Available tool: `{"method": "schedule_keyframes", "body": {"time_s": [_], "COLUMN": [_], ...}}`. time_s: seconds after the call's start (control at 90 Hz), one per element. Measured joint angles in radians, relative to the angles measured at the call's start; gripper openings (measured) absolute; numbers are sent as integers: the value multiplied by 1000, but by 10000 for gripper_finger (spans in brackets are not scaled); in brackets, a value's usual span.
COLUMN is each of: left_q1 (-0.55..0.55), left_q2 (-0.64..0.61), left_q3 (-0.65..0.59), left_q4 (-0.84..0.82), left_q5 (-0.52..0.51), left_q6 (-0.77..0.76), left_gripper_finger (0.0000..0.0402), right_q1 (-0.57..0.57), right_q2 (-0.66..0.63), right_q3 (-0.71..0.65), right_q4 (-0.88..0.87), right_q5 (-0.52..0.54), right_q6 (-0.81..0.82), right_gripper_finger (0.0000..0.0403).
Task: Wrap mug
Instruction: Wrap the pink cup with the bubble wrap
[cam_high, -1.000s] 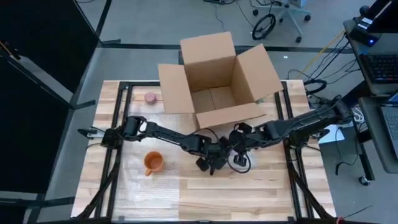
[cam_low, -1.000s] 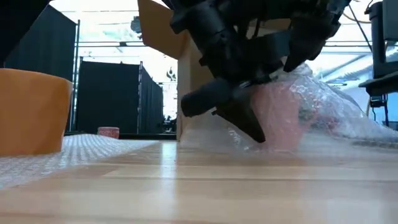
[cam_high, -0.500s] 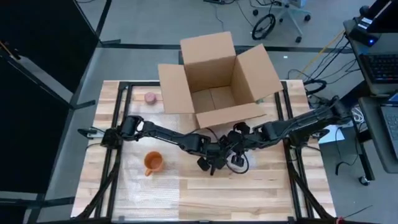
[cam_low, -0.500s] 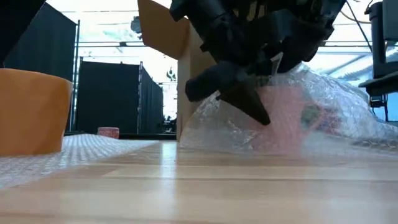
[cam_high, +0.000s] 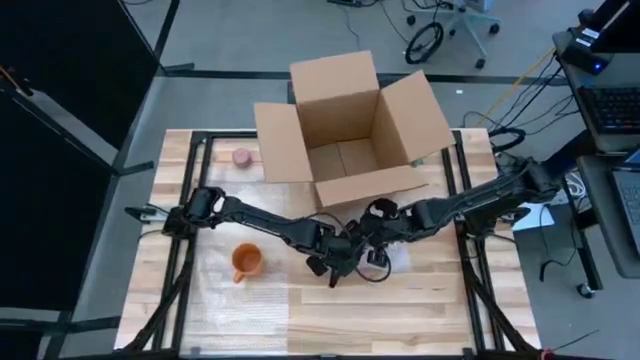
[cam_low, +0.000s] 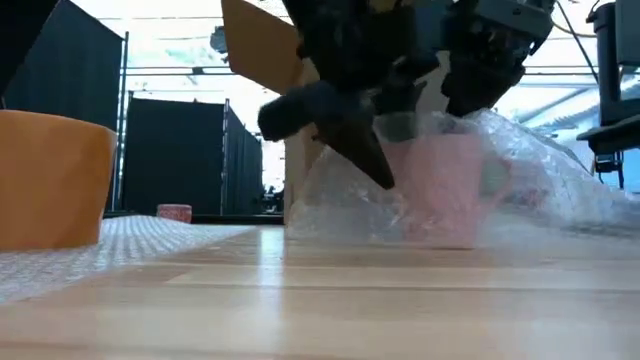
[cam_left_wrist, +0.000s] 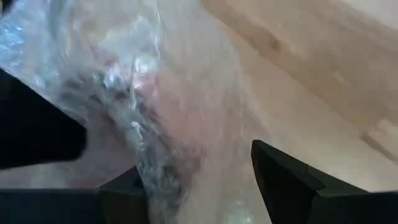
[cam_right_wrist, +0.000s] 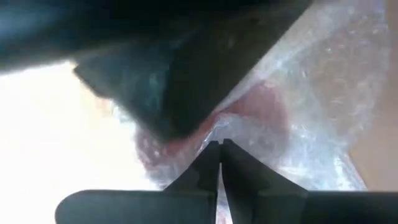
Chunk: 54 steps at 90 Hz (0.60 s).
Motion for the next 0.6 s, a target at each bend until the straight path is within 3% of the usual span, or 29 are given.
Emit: {"method": "schedule_keyframes", "body": {"time_s": [0.3, 0.6], "left_q1": [-54, -42], "left_q2": [-62, -95], "left_q3": [-2, -1], "left_q4": [-158, -164], "left_q5": [-83, -50], "left_q6": [-54, -125], "left_gripper_finger": [180, 180], "right_q1": [-5, -19], "right_q2": [5, 78], "right_q3": [0, 0], "right_q4": [25, 81], "right_q5": [0, -2], "right_q6": [-8, -22], "right_gripper_finger": [0, 0]}}
